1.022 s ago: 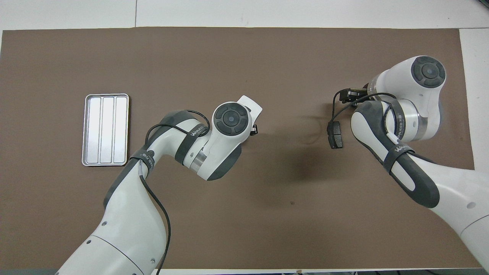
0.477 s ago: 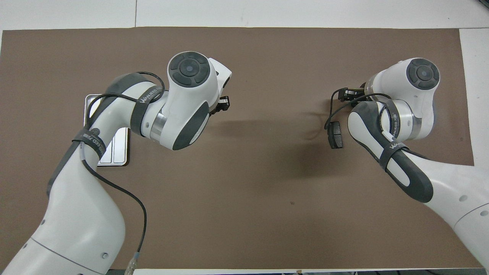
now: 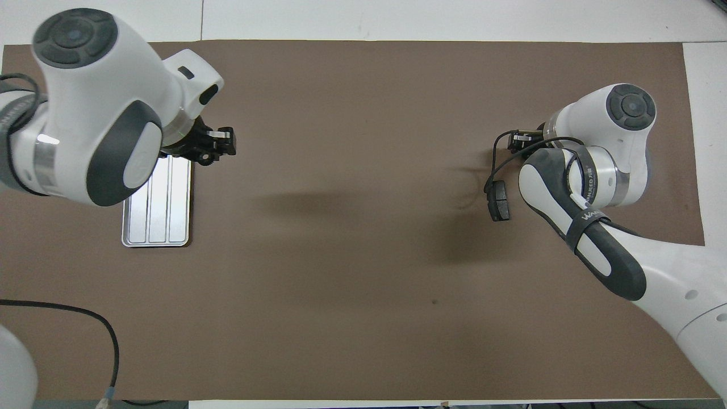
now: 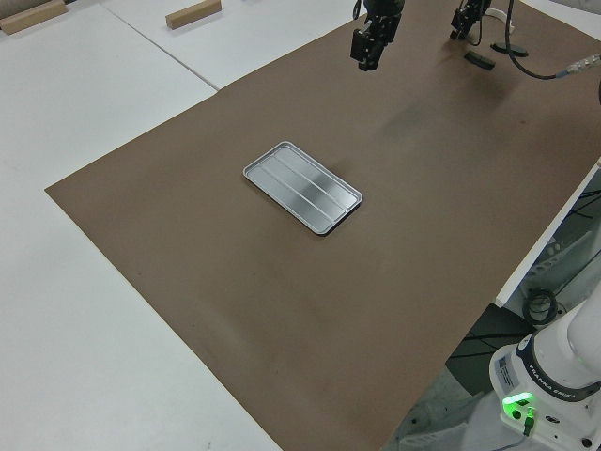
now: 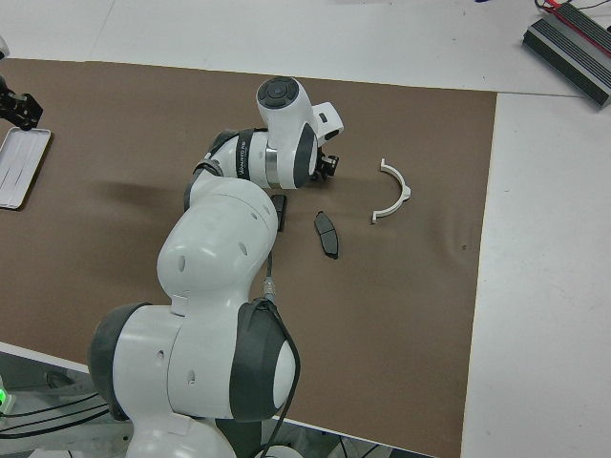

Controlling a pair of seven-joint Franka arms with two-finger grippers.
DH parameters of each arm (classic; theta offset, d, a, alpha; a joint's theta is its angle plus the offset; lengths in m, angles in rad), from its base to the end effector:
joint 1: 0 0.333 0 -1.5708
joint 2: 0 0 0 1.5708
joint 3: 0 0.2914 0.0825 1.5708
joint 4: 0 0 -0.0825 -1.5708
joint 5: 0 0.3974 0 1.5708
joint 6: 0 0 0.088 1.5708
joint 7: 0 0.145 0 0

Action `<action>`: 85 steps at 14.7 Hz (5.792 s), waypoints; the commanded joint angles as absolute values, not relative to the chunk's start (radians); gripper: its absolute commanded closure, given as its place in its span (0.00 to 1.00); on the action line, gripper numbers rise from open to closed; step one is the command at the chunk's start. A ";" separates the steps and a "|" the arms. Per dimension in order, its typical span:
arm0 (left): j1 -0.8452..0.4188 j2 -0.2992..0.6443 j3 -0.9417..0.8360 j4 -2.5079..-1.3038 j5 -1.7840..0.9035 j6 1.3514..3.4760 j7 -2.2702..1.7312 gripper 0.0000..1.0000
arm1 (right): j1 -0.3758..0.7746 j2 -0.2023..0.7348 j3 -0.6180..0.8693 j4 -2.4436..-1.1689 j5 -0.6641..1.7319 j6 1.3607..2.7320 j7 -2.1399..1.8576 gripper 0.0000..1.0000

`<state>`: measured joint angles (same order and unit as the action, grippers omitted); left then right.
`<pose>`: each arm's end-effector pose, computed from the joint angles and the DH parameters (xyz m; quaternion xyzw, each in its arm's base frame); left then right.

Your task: Pick bearing gear from pile to tray

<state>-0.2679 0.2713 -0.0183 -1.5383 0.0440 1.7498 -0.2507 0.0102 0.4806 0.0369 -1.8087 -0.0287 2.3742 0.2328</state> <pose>0.6181 -0.1751 0.4279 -0.9991 0.0220 0.0237 0.0263 0.6607 0.0293 0.2169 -0.9954 0.0852 -0.0425 0.0040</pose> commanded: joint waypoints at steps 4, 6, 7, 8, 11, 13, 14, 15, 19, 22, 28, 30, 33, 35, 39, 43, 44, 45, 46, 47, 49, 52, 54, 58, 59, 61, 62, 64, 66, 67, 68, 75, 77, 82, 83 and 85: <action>-0.023 0.183 -0.028 -1.709 0.023 1.782 0.187 1.00 | 0.002 0.488 0.048 -1.775 -0.023 2.319 0.252 0.52; 0.015 0.138 -0.026 -1.843 0.025 1.930 0.235 1.00 | 0.002 0.488 0.048 -1.776 -0.023 2.319 0.252 0.62; 0.026 0.112 -0.026 -1.932 0.025 2.027 0.238 1.00 | 0.002 0.488 0.048 -1.775 -0.025 2.319 0.250 0.69; 0.038 0.094 -0.026 -2.007 0.025 2.113 0.247 1.00 | 0.002 0.488 0.048 -1.776 -0.023 2.319 0.250 0.76; 0.058 0.109 -0.026 -2.052 0.025 2.189 0.276 1.00 | 0.000 0.488 0.048 -1.776 -0.025 2.319 0.250 0.98; 0.058 0.124 -0.026 -2.060 0.025 2.223 0.279 1.00 | 0.002 0.488 0.048 -1.776 -0.025 2.318 0.249 1.00; 0.058 0.129 -0.026 -2.069 0.025 2.236 0.279 1.00 | 0.002 0.486 0.048 -1.776 -0.025 2.318 0.249 1.00; 0.058 0.130 -0.026 -2.081 0.025 2.247 0.278 1.00 | 0.005 0.485 0.048 -1.776 -0.026 2.316 0.249 1.00; 0.046 0.132 -0.026 -2.166 0.025 2.353 0.270 1.00 | 0.012 0.474 0.048 -1.772 -0.037 2.301 0.244 1.00; 0.043 0.138 -0.026 -2.175 0.025 2.355 0.268 1.00 | 0.018 0.450 0.052 -1.744 -0.041 2.248 0.245 1.00; 0.038 0.150 -0.026 -2.223 0.025 2.425 0.265 1.00 | 0.066 0.404 0.057 -1.547 -0.041 1.932 0.248 1.00; 0.037 0.153 -0.026 -2.240 0.025 2.444 0.261 1.00 | 0.093 0.371 0.057 -1.528 -0.031 1.873 0.261 1.00; 0.034 0.163 -0.026 -2.259 0.025 2.473 0.258 1.00 | 0.153 0.338 0.057 -1.497 -0.025 1.800 0.372 1.00; 0.022 0.163 -0.026 -2.264 0.025 2.476 0.249 1.00 | 0.210 0.331 0.058 -1.457 -0.020 1.747 0.477 1.00; -0.005 0.160 -0.026 -2.278 0.025 2.477 0.210 1.00 | 0.334 0.321 0.061 -1.445 -0.020 1.736 0.714 1.00; -0.017 0.160 -0.025 -2.278 0.026 2.476 0.212 0.18 | 0.426 0.321 0.064 -1.451 0.012 1.764 0.903 1.00; -0.018 0.161 -0.025 -2.278 0.029 2.476 0.212 0.08 | 0.457 0.324 0.064 -1.460 0.012 1.784 0.954 1.00; -0.029 0.161 -0.025 -2.279 0.029 2.476 0.212 0.07 | 0.484 0.331 0.064 -1.469 0.009 1.799 0.997 1.00; -0.032 0.160 -0.025 -2.278 0.029 2.474 0.212 0.06 | 0.501 0.333 0.064 -1.489 0.006 1.824 1.018 1.00; -0.035 0.161 -0.026 -2.276 0.029 2.473 0.210 0.06 | 0.508 0.333 0.064 -1.511 0.005 1.848 1.029 1.00; -0.054 0.163 -0.026 -2.270 0.029 2.477 0.184 0.06 | 0.523 0.342 0.064 -1.546 0.000 1.896 1.057 1.00; -0.098 0.166 -0.025 -2.249 0.029 2.465 0.103 0.00 | 0.541 0.350 0.064 -1.626 -0.003 1.989 1.074 1.00; -0.100 0.149 -0.025 -2.241 0.029 2.424 0.101 0.00 | 0.543 0.356 0.064 -1.661 -0.006 2.040 1.081 1.00; -0.103 0.149 -0.028 -2.108 0.029 2.244 0.010 0.00 | 0.575 0.420 0.063 -1.689 -0.061 2.135 1.136 1.00; -0.119 0.149 -0.029 -2.108 0.029 2.255 -0.041 0.00 | 0.584 0.440 0.063 -1.687 -0.092 2.157 1.162 1.00; -0.146 0.152 -0.028 -2.109 0.029 2.279 -0.153 0.00 | 0.600 0.468 0.063 -1.684 -0.101 2.192 1.190 1.00; -0.150 0.152 -0.029 -2.109 0.031 2.284 -0.156 0.00 | 0.600 0.477 0.063 -1.684 -0.101 2.203 1.198 1.00; -0.152 0.152 -0.029 -2.112 0.031 2.286 -0.160 0.00 | 0.613 0.498 0.063 -1.686 -0.101 2.238 1.215 1.00; -0.153 0.152 -0.029 -2.114 0.031 2.286 -0.161 0.00 | 0.620 0.517 0.063 -1.684 -0.103 2.266 1.226 1.00; -0.153 0.150 -0.031 -2.115 0.031 2.286 -0.161 0.00 | 0.621 0.526 0.063 -1.686 -0.109 2.281 1.229 1.00; -0.156 0.150 -0.031 -2.117 0.031 2.286 -0.166 0.00 | 0.620 0.538 0.063 -1.687 -0.120 2.302 1.230 1.00; -0.222 0.150 -0.029 -2.140 0.029 2.344 -0.245 0.00 | 0.611 0.552 0.061 -1.723 -0.124 2.375 1.236 0.96; -0.233 0.152 -0.029 -2.157 0.029 2.379 -0.268 0.00 | 0.611 0.549 0.057 -1.706 -0.124 2.347 1.261 0.00; -0.262 0.152 -0.029 -2.161 0.029 2.379 -0.302 0.00 | 0.549 0.537 0.057 -1.559 -0.123 2.169 1.233 0.00; -0.271 0.152 -0.029 -2.161 0.029 2.379 -0.304 0.00 | 0.531 0.513 0.058 -1.555 -0.118 2.146 1.197 0.00; -0.288 0.155 -0.029 -2.160 0.029 2.379 -0.351 0.00 | 0.487 0.462 0.060 -1.555 -0.104 2.108 1.100 0.00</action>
<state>-0.2557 0.1600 -0.0437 -2.1434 0.0389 2.3593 -0.3023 0.5355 0.5157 0.0433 -1.5541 -0.1016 2.1542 1.1741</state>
